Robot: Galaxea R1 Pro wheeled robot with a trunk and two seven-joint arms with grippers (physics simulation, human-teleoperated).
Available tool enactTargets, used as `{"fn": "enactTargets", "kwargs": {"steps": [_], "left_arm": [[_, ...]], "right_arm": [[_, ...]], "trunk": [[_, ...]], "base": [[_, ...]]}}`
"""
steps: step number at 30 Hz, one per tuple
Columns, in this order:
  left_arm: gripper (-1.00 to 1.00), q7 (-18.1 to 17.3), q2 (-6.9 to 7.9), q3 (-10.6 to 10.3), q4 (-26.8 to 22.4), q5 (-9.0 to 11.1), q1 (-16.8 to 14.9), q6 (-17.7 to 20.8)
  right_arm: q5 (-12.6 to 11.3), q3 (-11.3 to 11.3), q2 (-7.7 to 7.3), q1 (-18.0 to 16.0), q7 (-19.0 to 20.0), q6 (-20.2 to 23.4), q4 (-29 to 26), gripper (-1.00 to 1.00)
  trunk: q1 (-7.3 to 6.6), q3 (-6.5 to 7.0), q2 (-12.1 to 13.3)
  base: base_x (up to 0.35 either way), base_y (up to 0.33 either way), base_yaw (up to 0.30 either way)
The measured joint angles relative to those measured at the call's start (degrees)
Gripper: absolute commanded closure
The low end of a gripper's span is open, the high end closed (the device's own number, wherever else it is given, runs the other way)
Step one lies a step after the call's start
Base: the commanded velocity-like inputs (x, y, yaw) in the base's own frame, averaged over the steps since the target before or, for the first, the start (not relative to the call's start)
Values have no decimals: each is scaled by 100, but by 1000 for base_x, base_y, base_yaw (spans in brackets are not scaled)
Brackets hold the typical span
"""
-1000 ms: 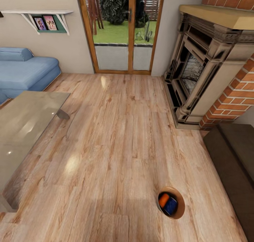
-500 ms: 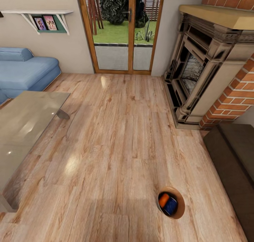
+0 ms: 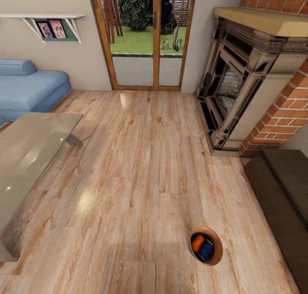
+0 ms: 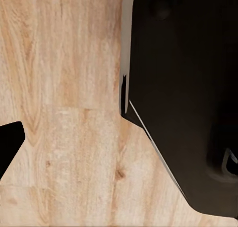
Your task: Put the three can of soda from the living room inside the tash can in the kitchen.
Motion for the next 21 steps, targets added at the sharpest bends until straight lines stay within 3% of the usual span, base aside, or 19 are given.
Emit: {"fn": "enactTargets", "kwargs": {"steps": [21], "left_arm": [[-100,21,-11,2,0,8,-7,0]], "right_arm": [[-6,-5,-2,0,0,-28,3,-100]], "trunk": [[0,150,0]], "base": [[0,0,-95]]}}
